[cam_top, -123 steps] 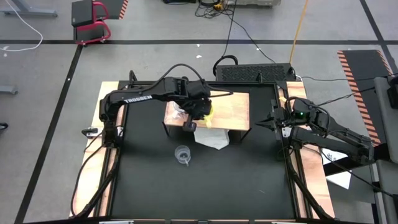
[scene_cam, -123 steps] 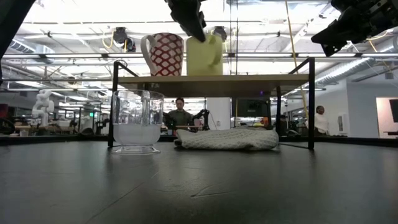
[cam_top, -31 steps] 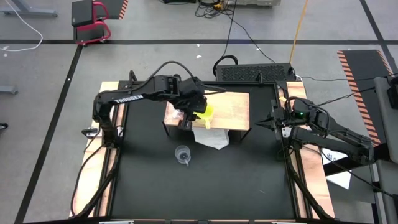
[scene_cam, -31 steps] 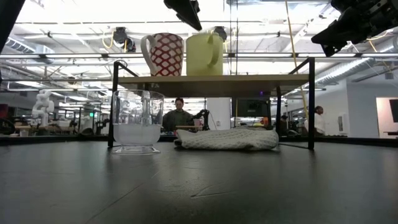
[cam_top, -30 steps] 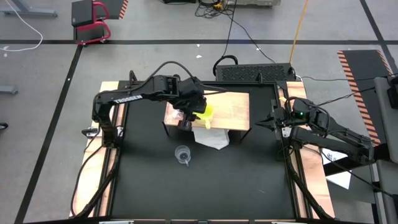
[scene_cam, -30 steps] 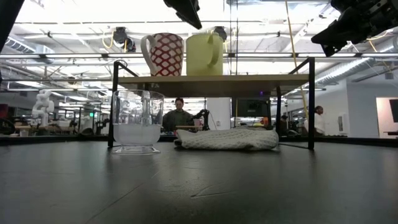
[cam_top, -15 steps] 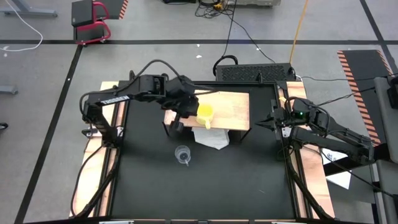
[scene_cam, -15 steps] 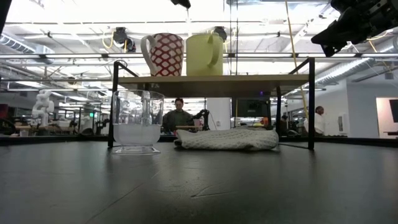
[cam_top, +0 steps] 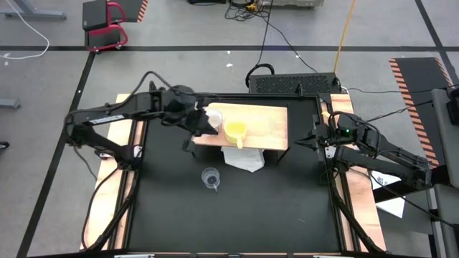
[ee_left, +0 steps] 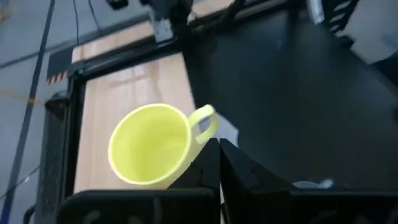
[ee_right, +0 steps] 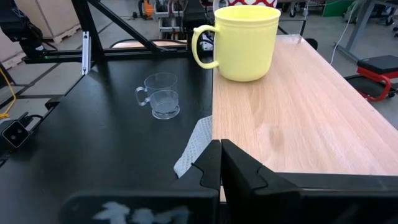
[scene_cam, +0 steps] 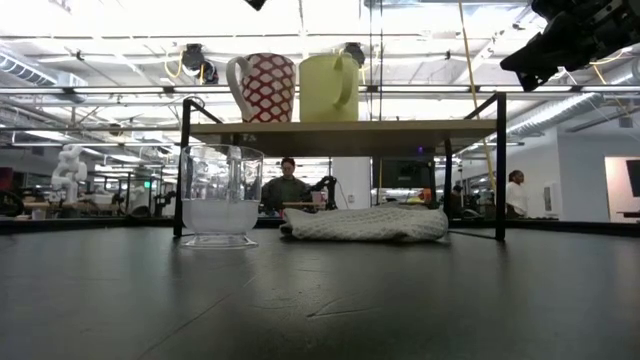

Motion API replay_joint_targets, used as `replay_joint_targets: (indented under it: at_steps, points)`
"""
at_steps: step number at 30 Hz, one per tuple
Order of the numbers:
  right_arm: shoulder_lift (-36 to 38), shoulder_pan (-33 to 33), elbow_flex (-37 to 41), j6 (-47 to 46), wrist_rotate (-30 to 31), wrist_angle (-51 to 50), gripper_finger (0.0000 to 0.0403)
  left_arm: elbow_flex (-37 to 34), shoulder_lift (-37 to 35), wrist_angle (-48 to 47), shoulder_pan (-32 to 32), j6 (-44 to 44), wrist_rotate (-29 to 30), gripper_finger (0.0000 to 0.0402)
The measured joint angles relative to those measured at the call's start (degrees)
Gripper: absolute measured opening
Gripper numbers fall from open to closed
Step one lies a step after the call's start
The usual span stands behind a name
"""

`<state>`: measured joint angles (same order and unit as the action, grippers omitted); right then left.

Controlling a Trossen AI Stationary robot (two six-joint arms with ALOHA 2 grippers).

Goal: Stack small to large cups/mugs on shelf
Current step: Put the transparent mug on the shelf

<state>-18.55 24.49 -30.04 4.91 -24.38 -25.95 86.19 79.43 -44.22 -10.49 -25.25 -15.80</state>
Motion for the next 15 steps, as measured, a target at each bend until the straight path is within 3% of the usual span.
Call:
replay_joint_targets:
  at_steps: [15]
  points:
    - [-0.02, -0.02, 0.00, 0.02, 0.00, -0.02, 0.0000, -23.95, -19.94, 14.19, -0.40, 4.69, -2.23, 0.0000]
